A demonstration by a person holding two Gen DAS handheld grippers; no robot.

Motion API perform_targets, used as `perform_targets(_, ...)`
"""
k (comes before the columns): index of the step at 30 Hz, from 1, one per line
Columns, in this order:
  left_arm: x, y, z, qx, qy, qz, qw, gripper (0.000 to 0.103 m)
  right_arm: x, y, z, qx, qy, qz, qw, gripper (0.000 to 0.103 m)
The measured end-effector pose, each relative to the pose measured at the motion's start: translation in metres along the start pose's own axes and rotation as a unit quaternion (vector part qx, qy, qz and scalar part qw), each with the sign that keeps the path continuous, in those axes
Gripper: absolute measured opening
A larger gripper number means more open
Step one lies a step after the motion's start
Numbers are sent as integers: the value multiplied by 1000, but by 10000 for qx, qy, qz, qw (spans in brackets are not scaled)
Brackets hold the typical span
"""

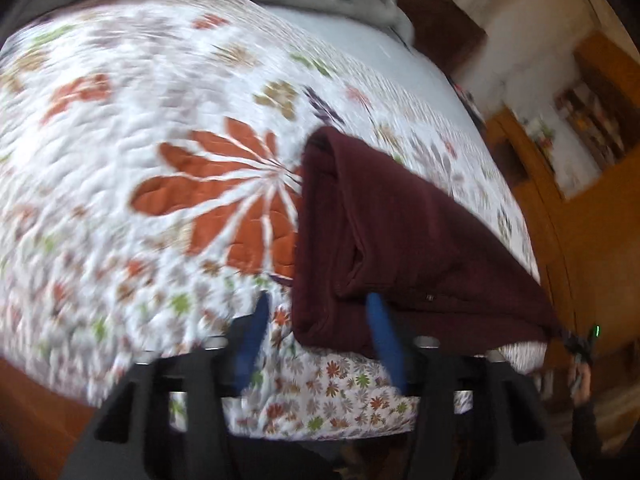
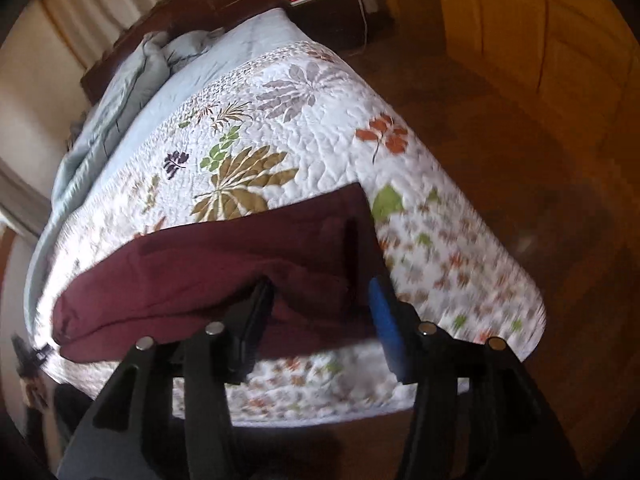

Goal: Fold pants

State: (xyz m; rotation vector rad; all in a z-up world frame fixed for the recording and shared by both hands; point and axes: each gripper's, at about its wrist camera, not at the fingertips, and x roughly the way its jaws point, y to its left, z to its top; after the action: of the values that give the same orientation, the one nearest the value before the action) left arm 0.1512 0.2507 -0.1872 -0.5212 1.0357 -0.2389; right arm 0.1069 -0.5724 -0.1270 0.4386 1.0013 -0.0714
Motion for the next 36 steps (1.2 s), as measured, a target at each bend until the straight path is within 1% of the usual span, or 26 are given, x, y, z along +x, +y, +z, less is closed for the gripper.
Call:
perform_targets(1,-4,-4,-4,-50,-65,-32,10000,63,-1,-2,-4,133,8,-1,9999,59)
perform_targets(2,-7,-12,-9,-110,-104,-189,9997,67,-2,-4,-8,307,10,27,9995,61)
perform_targets(3,-7,-22,-13,-172,-89,-447,9988,75,-3,-6,-14,579,-16,222,9981,62)
perform_targets(4,-4,-36,-18,-239,-23,-778,9967,78,-5,-8,-19,752,-46,393,9964,63)
perform_targets(6,6,-54,-19,-365,-16,-1202,9921,81,-7,-10,-27,1147,-130,655,9912,69)
perform_targets(7,15,-60,-17,-495,-16,-1257,9908,81,-7,-9,-30,1295,-166,766,9885,69)
perform_targets(9,36,-59,-10,-881,56,-924,9918,81,-8,-8,-34,1481,-198,913,9846,70)
perform_targets(10,49,-53,-8,-1197,217,-692,9902,81,-8,-6,-37,1542,-219,953,9832,72)
perform_targets(12,66,-43,-7,-1591,409,-562,9848,81,-10,-2,-41,1537,-200,998,9829,72)
perform_targets(14,71,-39,-5,-1738,389,-378,9833,81,-15,-2,-44,1583,-239,1043,9816,74)
perform_targets(16,71,-43,-3,-1705,307,-244,9846,81,-21,-9,-49,1804,-320,1163,9762,74)
perform_targets(18,71,-47,4,-1682,133,-155,9855,81,-28,-18,-55,2185,-480,1357,9651,76)
perform_targets(19,71,-46,6,-1764,91,-149,9842,81,-30,-21,-57,2357,-516,1476,9592,76)
perform_targets(22,75,-45,10,-1855,44,-112,9826,82,-30,-27,-59,2902,-572,2072,9325,76)
perform_targets(24,77,-46,9,-1839,-11,-46,9829,78,-24,-25,-58,3100,-508,2218,9231,77)
perform_targets(25,76,-46,8,-1806,-74,6,9835,73,-20,-23,-57,3134,-449,2212,9224,77)
perform_targets(26,73,-45,7,-1791,-105,59,9838,59,-15,-20,-55,3147,-369,2201,9226,77)
perform_targets(27,73,-44,6,-1799,-127,63,9836,48,-11,-17,-54,3137,-310,2204,9231,77)
perform_targets(29,73,-40,6,-1870,-148,-19,9822,43,0,-11,-50,3097,-187,2177,9254,77)
perform_targets(30,74,-36,6,-1921,-142,-63,9813,40,5,-9,-47,3100,-130,2022,9289,77)
perform_targets(31,76,-33,6,-1967,-140,-96,9803,38,8,-10,-47,3164,-128,1920,9289,76)
perform_targets(32,77,-31,6,-2023,-139,-147,9791,35,13,-13,-46,3309,-113,1866,9250,70)
perform_targets(33,77,-29,5,-2061,-145,-208,9782,29,22,-19,-43,3514,-111,1825,9182,46)
perform_targets(34,78,-26,5,-2139,-155,-318,9762,27,28,-23,-41,3609,-108,1797,9151,11)
perform_targets(35,77,-25,7,-2195,-177,-416,9746,23,34,-25,-37,3651,-92,1784,9137,11)
perform_targets(36,77,-26,9,-2183,-203,-470,9745,21,37,-23,-28,3604,-85,1706,9170,11)
